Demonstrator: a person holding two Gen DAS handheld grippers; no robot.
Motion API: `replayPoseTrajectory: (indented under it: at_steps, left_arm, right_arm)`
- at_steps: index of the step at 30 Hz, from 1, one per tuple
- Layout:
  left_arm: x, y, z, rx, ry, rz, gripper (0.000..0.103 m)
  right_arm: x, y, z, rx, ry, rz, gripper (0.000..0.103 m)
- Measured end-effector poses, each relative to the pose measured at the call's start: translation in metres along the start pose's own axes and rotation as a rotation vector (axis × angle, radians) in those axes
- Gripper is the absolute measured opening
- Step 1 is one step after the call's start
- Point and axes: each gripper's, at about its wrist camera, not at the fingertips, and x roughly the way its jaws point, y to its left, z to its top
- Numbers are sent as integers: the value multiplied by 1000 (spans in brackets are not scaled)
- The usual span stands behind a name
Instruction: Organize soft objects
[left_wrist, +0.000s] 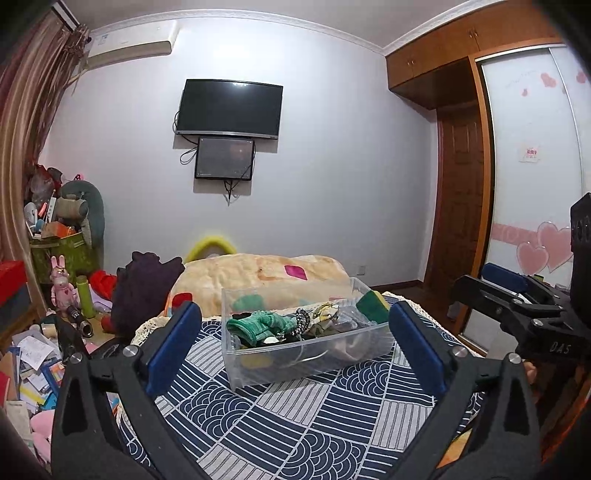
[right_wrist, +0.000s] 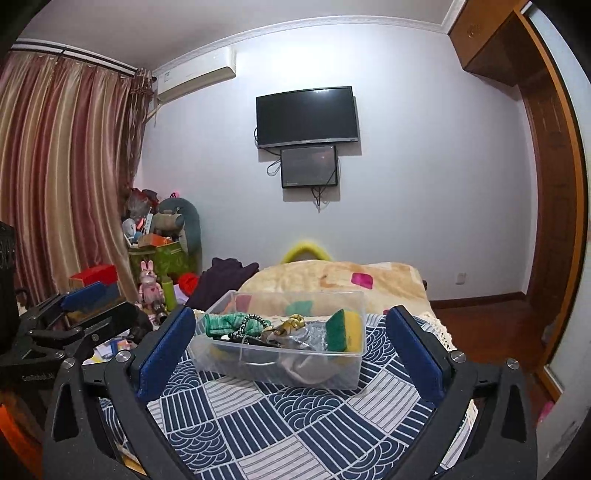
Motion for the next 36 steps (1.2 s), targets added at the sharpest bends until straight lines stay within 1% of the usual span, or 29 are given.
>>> replayPoseTrajectory:
  at_steps: [21,36]
  left_arm:
    - [-5,-1,0,6,-14,9,103]
    - [-1,-8,1,17,-3,-21,103]
  right_arm:
    - [-6,2,2,-11,-9,0,103]
    - [-6,3,3,-6,1,2,103]
